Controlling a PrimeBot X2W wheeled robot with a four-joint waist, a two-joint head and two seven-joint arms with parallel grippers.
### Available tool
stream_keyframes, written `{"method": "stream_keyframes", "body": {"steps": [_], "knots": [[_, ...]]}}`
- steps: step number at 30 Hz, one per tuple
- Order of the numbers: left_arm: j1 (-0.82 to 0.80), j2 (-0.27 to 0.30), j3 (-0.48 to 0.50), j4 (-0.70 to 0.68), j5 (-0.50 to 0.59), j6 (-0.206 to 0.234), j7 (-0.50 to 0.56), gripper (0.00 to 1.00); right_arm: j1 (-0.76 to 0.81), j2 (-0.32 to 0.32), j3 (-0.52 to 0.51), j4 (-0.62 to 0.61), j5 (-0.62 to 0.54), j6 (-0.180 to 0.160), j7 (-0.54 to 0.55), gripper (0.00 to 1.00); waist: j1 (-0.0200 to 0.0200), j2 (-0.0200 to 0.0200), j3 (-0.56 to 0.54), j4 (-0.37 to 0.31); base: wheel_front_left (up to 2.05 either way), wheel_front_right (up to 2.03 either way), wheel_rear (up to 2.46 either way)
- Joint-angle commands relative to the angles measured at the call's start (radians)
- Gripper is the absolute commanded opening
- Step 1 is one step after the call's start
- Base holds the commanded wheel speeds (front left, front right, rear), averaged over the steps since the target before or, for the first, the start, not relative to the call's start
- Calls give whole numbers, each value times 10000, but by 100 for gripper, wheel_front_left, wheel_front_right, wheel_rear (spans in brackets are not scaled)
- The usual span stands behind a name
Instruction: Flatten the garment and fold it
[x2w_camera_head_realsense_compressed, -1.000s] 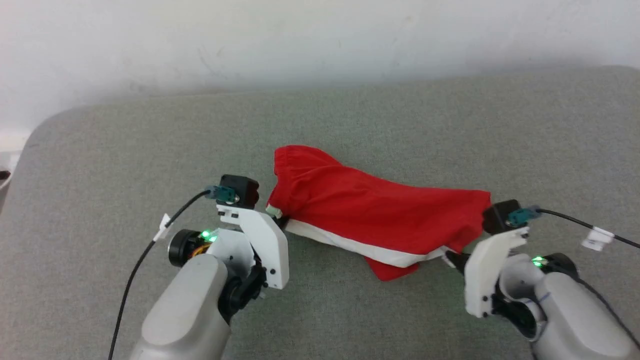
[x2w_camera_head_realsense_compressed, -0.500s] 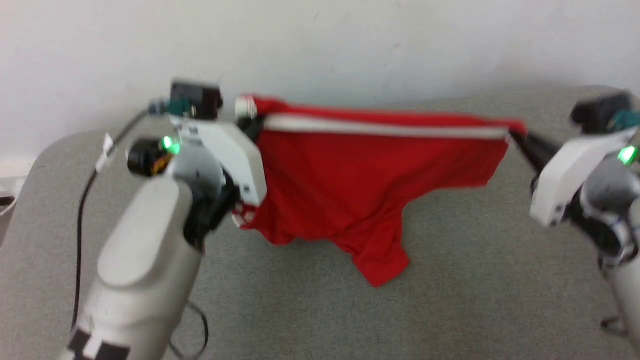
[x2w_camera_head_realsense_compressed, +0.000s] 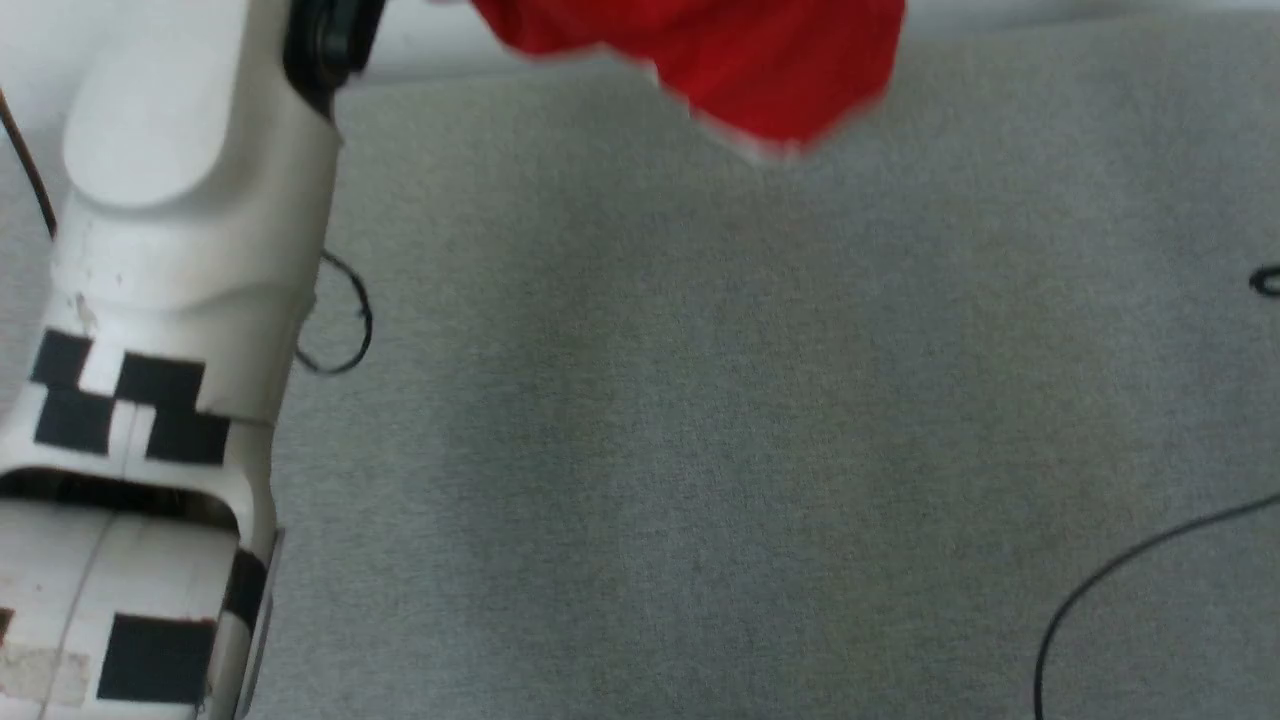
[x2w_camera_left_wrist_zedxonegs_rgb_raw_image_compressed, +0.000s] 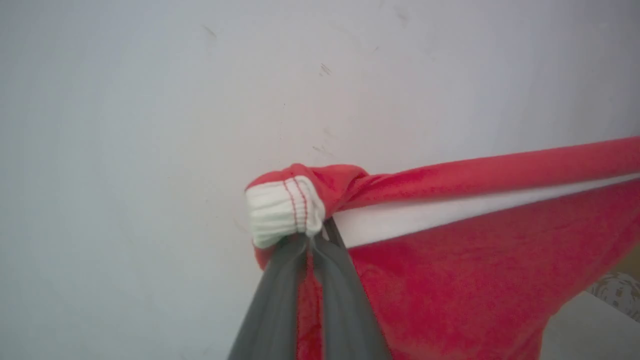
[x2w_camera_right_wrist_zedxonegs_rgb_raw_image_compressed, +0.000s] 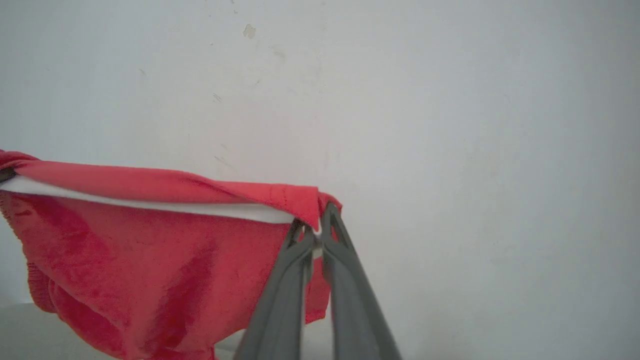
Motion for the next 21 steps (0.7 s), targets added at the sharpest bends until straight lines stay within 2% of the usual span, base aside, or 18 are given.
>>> {"method": "stream_keyframes", "body": {"steps": [1, 5, 11, 16, 21], "knots": [[-386, 93, 174, 530, 159, 294, -555, 0, -556, -35, -49, 484, -228, -40, -631, 0, -4, 0, 1236, -592, 0, 0, 0], [-1037, -158, 308, 1537, 241, 490, -1917, 0, -1560, 317, 339, 1693, -500, -40, -1780, 0, -4, 0, 1591, -746, 0, 0, 0], [-1027, -485, 479, 3177, 9, 355, -3229, 0, -1936, 958, 1254, 3403, -172, -40, -2624, 0, -4, 0, 1839, -736, 0, 0, 0], [-252, -875, 684, 4216, -487, -188, -3650, 0, -1230, 1056, 2361, 4194, 507, -40, -2871, 0, -4, 0, 1648, -381, 0, 0, 0], [1242, -1215, 838, 4610, -1032, -969, -3817, 0, 374, 435, 3408, 3917, 1402, -40, -3227, 0, -4, 0, 958, 68, 0, 0, 0]]}}
